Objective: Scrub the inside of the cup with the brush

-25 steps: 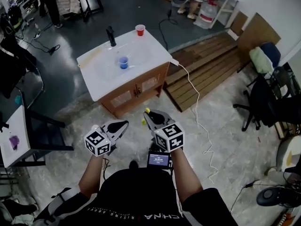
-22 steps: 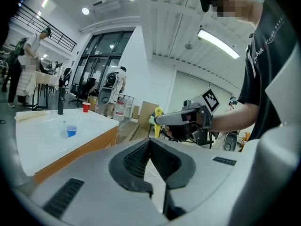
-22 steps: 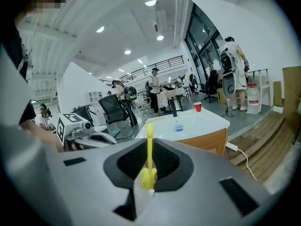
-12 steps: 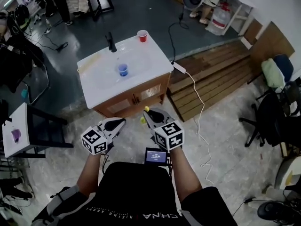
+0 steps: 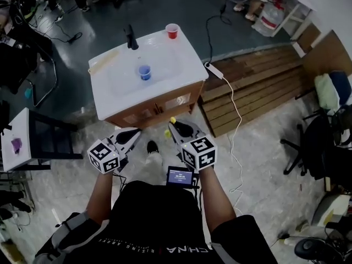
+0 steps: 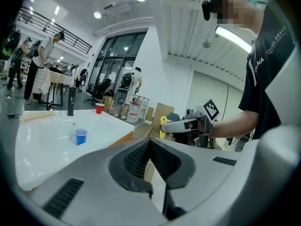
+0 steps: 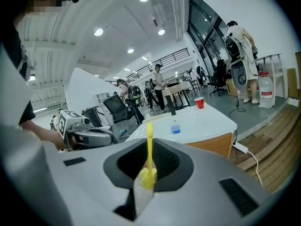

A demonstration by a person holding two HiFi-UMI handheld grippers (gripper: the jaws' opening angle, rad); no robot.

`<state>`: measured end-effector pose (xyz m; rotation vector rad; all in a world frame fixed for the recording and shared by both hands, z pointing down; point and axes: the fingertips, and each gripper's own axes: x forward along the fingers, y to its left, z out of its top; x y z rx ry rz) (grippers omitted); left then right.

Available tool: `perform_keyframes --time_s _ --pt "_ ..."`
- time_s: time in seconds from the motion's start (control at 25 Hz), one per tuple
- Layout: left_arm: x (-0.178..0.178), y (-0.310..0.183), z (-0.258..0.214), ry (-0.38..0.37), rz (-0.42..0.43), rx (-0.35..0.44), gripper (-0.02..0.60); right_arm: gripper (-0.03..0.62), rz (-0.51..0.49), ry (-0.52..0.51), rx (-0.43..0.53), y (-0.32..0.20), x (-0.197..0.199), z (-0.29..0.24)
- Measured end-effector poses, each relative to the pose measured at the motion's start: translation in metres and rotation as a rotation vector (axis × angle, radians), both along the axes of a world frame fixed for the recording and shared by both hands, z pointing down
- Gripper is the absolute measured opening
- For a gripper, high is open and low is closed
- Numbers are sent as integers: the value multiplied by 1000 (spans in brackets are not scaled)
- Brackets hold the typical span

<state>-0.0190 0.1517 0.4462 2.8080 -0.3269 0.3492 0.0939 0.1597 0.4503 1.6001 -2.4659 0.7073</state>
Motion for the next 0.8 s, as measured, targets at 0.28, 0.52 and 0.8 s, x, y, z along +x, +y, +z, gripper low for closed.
perform_keyframes --time_s 0.28,0.52,0.8 --pt "25 -52 4 24 14 -12 3 38 6 28 -13 -44 18 -3" --pt "37 -106 2 49 31 -22 3 38 30 56 -13 -94 30 -10" --pt "32 -163 -1 45 57 -18 3 38 39 74 -15 -150 19 -18"
